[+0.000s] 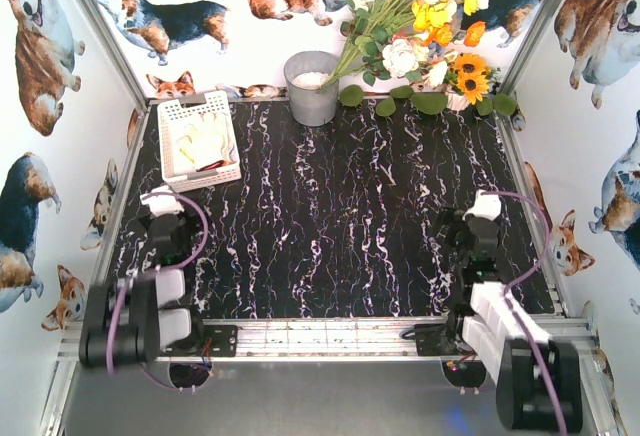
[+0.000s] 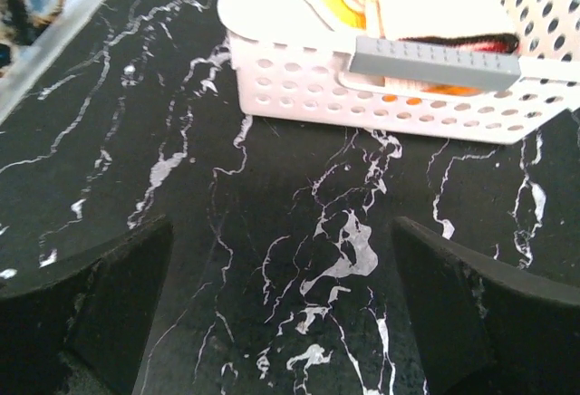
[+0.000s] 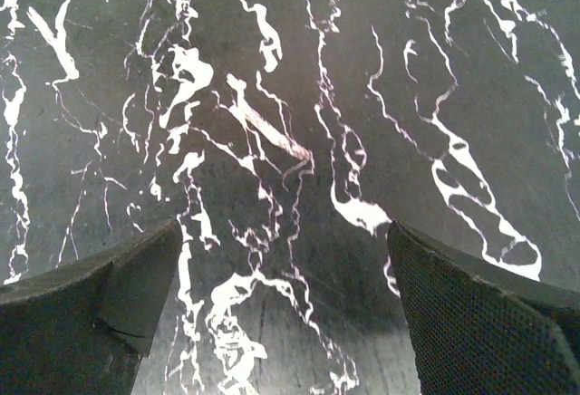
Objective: Put the gloves into the storage basket
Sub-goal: Reset both arms
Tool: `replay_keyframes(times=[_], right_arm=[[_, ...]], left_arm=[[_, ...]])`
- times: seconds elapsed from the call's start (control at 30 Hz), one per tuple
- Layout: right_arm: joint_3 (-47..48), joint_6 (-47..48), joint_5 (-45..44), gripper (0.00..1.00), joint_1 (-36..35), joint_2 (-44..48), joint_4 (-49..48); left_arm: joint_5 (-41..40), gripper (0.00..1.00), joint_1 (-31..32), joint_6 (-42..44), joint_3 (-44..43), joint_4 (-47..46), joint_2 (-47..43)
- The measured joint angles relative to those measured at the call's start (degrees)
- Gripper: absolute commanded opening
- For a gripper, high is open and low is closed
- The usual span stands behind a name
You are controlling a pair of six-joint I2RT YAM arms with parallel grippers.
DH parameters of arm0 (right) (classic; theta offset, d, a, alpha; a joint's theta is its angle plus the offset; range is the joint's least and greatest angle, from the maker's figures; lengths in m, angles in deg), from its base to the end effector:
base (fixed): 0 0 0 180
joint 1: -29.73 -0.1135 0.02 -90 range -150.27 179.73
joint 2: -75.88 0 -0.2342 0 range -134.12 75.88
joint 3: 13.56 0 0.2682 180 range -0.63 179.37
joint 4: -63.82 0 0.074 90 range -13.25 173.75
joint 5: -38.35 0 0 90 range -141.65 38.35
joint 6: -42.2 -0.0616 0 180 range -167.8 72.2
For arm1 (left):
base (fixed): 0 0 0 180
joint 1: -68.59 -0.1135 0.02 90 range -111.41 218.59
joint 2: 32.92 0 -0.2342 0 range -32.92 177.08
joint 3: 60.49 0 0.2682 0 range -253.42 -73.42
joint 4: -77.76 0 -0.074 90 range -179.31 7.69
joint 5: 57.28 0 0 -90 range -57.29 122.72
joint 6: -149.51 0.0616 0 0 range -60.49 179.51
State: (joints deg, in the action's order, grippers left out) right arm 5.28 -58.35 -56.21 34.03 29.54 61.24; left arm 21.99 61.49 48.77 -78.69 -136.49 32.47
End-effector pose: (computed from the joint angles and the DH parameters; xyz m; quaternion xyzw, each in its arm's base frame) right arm 0.2180 -0.0213 0.1020 0.1301 0.8325 -0.0042 0.5385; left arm 0.2326 0.0405 0.0995 -0.1783 0.7604 0.0534 0.6222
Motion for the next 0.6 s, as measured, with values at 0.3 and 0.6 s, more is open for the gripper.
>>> replay_keyframes(times=[0.3, 0.6], right_arm=[[5.4, 4.6, 4.3, 1.0, -0.8, -28.9, -24.9], [11.4, 9.4, 8.5, 1.0, -3.8, -36.9, -29.6]], left_arm=[[4.5, 1.0, 0.9, 5.6, -6.1, -18.2, 20.2], [-1.3, 1.0, 8.9, 10.9, -12.1, -15.1, 24.1]])
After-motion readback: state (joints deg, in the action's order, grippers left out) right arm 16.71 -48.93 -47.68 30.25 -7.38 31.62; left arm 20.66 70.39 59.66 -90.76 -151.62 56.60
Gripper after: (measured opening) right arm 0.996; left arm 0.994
